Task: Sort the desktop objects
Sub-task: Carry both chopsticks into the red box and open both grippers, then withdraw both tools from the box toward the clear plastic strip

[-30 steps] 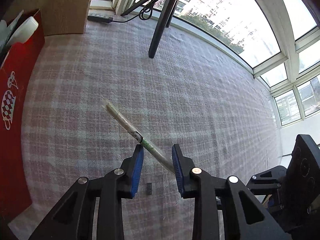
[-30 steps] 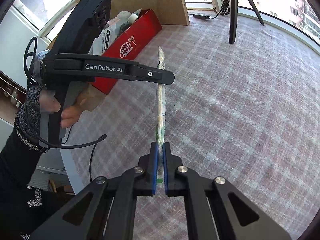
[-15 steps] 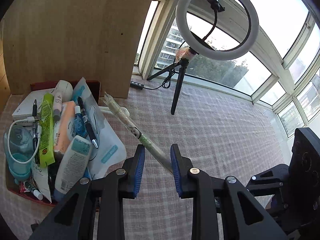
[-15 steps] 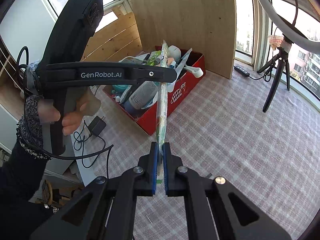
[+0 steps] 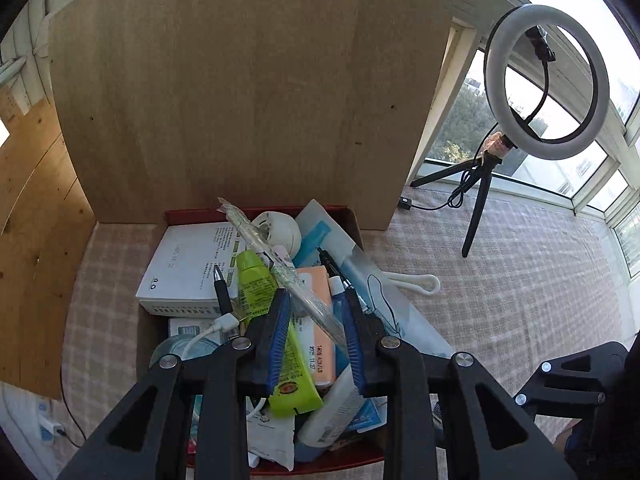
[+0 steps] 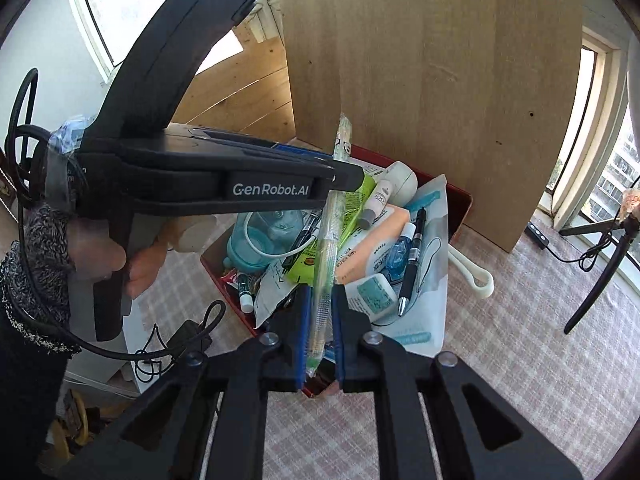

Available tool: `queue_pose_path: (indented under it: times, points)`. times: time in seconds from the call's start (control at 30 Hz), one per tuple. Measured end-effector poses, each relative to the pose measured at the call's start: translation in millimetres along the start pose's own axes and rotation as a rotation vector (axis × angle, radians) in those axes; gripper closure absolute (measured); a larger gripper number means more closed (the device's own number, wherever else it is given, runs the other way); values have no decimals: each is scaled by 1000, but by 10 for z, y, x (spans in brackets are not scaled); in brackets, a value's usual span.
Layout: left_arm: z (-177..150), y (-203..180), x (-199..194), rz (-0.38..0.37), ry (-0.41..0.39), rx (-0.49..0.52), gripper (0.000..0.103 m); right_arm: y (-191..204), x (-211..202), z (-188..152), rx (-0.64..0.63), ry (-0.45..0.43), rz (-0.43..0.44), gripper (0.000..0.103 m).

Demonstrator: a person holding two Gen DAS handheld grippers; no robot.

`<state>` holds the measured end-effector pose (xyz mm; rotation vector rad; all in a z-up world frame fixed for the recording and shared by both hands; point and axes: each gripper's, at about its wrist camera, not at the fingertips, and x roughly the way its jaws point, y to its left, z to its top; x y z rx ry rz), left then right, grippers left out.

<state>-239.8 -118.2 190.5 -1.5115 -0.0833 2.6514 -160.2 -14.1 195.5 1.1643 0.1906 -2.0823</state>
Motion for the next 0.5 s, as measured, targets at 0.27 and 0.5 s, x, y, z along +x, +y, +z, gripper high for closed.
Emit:
queue_pose_path:
  times: [0.27, 0.5]
  points:
    - [-58, 394, 30, 6, -29, -53, 52, -392, -72, 49, 114, -13, -117, 50]
    - [-473, 102, -193, -15, -21, -5, 52, -865, -370, -157, 222, -7, -139, 50]
